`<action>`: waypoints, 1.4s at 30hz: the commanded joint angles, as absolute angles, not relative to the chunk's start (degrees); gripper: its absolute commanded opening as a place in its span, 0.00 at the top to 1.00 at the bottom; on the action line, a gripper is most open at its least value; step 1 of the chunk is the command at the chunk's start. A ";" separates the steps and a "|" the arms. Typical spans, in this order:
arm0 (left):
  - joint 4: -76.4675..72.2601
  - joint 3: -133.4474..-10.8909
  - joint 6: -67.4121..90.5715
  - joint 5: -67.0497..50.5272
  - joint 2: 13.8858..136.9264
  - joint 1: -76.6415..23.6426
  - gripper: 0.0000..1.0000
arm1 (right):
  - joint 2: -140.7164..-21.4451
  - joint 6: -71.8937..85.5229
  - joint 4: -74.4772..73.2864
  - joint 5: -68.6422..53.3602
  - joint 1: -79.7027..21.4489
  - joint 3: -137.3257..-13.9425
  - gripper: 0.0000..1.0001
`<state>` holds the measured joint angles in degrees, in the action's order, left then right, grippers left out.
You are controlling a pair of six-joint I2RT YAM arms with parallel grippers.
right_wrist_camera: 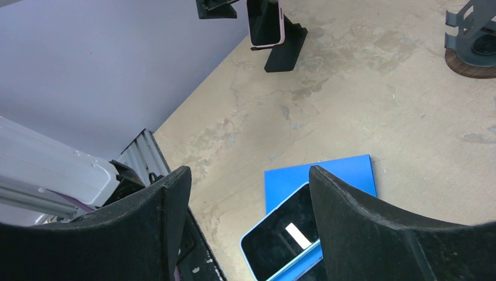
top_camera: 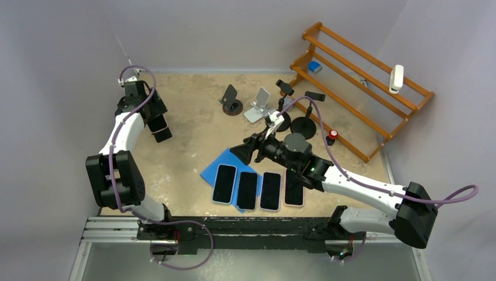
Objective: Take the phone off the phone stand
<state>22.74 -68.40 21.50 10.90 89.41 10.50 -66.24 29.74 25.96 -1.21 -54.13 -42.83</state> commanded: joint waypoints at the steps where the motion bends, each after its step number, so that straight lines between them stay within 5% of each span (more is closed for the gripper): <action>1: 19.03 -69.14 19.74 12.32 88.78 10.30 0.00 | -64.36 28.92 27.56 -0.89 -54.49 -42.86 0.24; 26: 18.84 -69.28 19.07 16.72 93.92 7.99 0.07 | -64.86 28.54 26.87 -0.18 -54.49 -43.24 0.24; 42: 17.50 -67.47 19.05 16.08 91.57 8.00 0.29 | -64.96 28.34 26.46 -0.17 -54.49 -43.51 0.25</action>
<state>19.35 -67.61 18.96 15.20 94.11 7.79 -66.19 29.34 25.54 -0.99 -54.13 -42.81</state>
